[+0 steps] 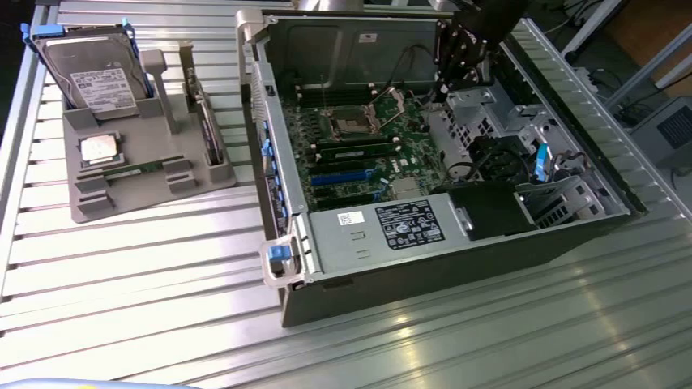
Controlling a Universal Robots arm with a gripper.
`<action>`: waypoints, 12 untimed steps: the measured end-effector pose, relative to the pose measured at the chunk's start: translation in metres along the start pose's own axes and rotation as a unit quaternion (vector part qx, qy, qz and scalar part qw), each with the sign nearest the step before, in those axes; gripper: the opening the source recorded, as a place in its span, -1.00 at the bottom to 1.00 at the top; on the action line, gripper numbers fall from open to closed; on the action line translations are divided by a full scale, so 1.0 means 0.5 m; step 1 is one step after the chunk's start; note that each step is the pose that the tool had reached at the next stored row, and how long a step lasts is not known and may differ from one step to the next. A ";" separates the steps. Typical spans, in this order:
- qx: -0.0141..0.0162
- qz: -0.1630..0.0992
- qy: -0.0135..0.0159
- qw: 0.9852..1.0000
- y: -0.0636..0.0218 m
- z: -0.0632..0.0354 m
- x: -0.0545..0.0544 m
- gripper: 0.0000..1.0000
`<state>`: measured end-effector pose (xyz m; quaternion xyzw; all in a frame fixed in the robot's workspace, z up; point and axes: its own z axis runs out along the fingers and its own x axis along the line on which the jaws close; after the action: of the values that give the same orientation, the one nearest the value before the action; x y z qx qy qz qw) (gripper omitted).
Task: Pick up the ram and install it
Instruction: 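Press down the ram until it locks into place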
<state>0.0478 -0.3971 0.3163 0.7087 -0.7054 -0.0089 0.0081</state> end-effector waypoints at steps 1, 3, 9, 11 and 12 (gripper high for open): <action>0.000 0.000 0.000 1.000 0.000 0.000 0.000 -0.80; 0.000 0.000 0.000 1.000 0.000 0.000 0.000 -0.80; 0.000 0.014 -0.001 1.000 0.000 0.000 0.000 -0.80; 0.000 0.024 0.000 1.000 0.000 0.000 0.000 -0.80; 0.000 0.027 0.000 1.000 0.000 0.000 0.000 -0.80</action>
<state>0.0477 -0.3971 0.3164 0.6890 -0.7246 -0.0087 0.0082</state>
